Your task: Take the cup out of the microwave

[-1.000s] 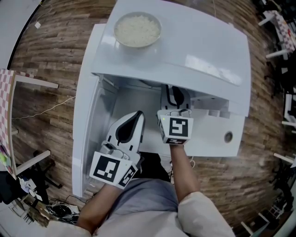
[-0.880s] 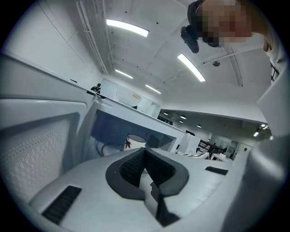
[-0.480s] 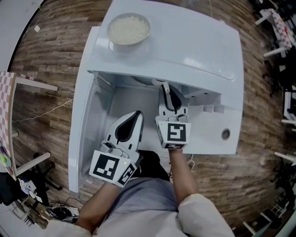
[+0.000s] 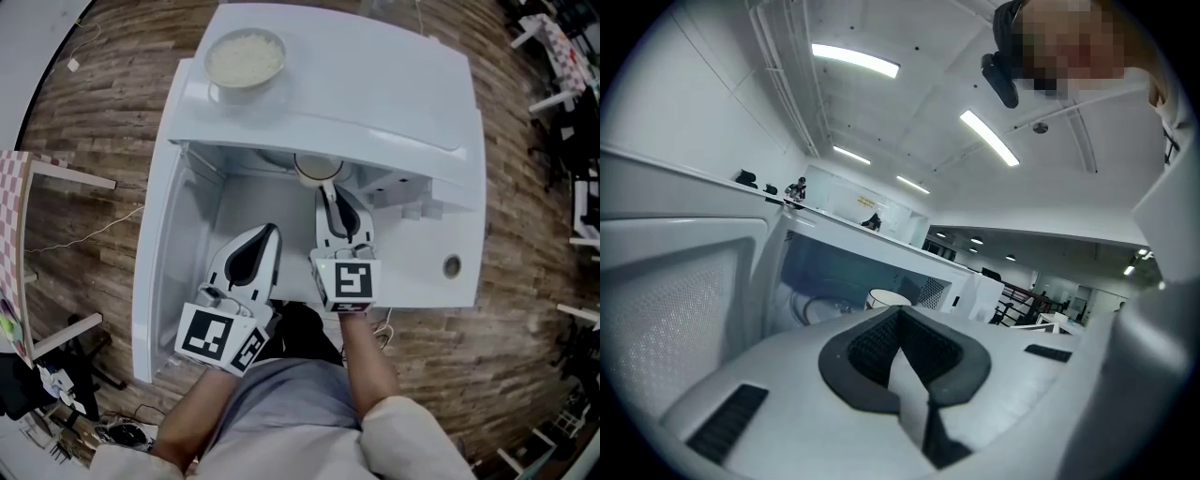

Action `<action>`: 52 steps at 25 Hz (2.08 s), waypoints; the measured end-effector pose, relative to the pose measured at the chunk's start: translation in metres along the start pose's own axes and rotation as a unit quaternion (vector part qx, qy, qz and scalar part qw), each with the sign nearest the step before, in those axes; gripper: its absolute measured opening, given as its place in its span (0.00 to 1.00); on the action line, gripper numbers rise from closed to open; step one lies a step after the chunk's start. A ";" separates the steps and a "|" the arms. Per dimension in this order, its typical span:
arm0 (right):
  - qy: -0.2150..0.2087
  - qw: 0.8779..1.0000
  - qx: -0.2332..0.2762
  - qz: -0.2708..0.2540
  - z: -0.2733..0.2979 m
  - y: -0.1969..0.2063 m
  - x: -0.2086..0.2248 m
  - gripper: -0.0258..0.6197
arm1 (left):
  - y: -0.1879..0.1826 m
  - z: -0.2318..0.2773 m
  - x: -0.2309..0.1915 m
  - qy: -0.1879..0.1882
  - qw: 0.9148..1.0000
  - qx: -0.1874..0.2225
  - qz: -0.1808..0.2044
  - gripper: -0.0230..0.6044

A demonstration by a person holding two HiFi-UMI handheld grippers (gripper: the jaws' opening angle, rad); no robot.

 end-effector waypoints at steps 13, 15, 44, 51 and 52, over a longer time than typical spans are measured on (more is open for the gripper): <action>-0.020 1.000 0.003 -0.002 -0.044 -0.006 -0.002 0.15 | 0.004 -0.007 0.014 0.004 1.000 0.011 0.001 0.06; -0.025 1.000 0.012 -0.005 -0.051 -0.007 -0.004 0.15 | 0.005 -0.008 0.017 0.006 1.000 0.012 0.003 0.06; -0.056 0.998 0.041 -0.005 -0.147 -0.048 -0.014 0.15 | 0.014 -0.042 0.063 0.032 0.999 0.020 0.020 0.06; -0.057 0.997 0.047 -0.007 -0.162 -0.063 -0.012 0.15 | 0.010 -0.052 0.074 0.040 0.999 0.025 0.022 0.06; -0.057 0.997 0.048 -0.008 -0.164 -0.067 -0.012 0.15 | 0.009 -0.053 0.076 0.041 0.999 0.025 0.021 0.06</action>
Point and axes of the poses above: the fingertips, and each gripper's own axes: z forward along the fingers, x to its right, y out of its underside, the point moved 2 cm from there along -z, backward along the fingers, and after that the axes turned 14 degrees about -z, right-handed, at the moved point
